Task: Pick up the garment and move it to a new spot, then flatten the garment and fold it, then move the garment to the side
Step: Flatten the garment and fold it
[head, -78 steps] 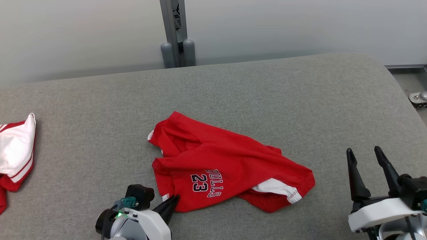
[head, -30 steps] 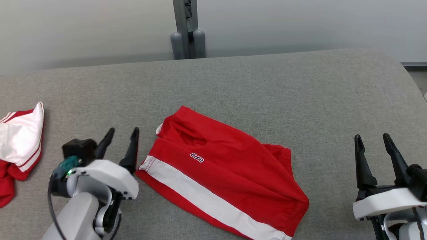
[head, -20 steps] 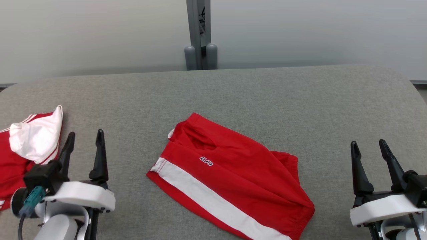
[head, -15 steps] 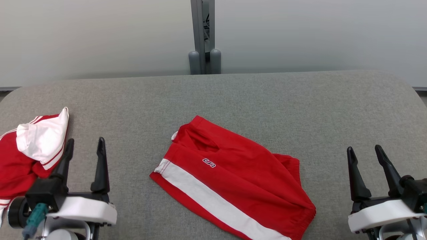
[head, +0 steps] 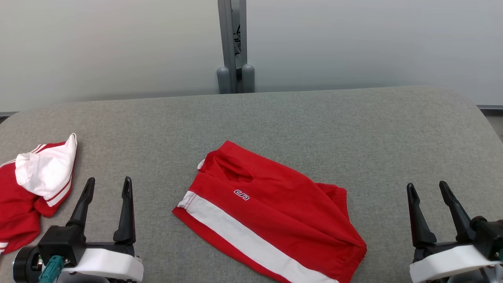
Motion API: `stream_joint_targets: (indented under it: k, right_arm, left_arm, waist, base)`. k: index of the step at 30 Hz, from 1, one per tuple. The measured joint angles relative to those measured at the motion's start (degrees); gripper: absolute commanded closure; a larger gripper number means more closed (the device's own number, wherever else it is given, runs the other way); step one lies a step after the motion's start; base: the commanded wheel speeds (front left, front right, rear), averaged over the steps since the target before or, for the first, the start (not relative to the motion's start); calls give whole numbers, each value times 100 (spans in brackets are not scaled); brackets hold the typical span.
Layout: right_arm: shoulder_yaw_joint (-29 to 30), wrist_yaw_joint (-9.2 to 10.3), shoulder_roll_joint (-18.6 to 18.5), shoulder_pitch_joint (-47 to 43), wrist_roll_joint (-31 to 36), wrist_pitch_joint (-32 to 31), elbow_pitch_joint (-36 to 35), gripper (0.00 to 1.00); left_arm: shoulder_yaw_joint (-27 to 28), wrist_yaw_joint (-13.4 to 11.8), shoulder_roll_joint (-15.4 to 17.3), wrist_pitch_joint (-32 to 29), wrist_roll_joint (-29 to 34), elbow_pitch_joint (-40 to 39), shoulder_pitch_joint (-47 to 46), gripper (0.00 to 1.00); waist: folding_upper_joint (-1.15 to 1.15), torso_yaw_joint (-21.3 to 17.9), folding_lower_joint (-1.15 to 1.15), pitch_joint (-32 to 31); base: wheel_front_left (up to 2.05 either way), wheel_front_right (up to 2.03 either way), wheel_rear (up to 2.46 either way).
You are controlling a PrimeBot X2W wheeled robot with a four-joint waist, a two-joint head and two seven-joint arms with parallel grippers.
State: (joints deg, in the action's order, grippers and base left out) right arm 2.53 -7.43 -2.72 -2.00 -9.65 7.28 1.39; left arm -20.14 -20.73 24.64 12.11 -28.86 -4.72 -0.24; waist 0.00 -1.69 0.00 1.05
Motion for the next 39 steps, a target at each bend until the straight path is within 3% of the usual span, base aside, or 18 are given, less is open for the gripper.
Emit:
stream_joint_targets:
  k: [12, 15, 21, 27, 36, 38, 39]
  right_arm:
    - [20, 0, 0, 0, 0, -4, 0, 0]
    - [55, 0, -1, 0, 0, -5, -18, 0]
    - [-44, 0, -1, 46, 9, -46, -7, 0]
    - [-249, 0, 1, 186, 7, -42, 48, 0]
    - [-444, 0, -1, 250, -99, 25, 223, 0]
    - [-503, 0, 0, 231, -123, 32, 290, 0]
    - [-542, 0, -3, 198, -129, 30, 302, 0]
  left_arm:
    - [-48, -27, 2, -27, 0, -5, 3, 0]
    - [-196, 119, -12, -232, -73, 18, -94, 0]
    - [-843, 994, -78, -1141, -411, 549, -790, 0]
    - [-1288, 1798, -259, -1744, -678, 1702, -1436, 0]
    - [-1334, 2440, -394, -1833, -1014, 3065, -2003, 0]
    - [-1348, 2502, -422, -1779, -1016, 3212, -2061, 80]
    - [-1360, 2525, -431, -1747, -1022, 3271, -2090, 100]
  waist:
    - [0, 5, 0, 9]
    - [0, 53, 0, 28]
    - [0, 96, 0, 152]
    - [0, -21, 0, 328]
    - [0, -312, 0, 579]
    - [0, -353, 0, 620]
    - [0, -366, 0, 641]
  base:
    - [0, 0, 0]
    - [0, 0, 0]
    - [0, 0, 0]
    - [0, 0, 0]
    - [0, 0, 0]
    - [0, 0, 0]
    - [0, 0, 0]
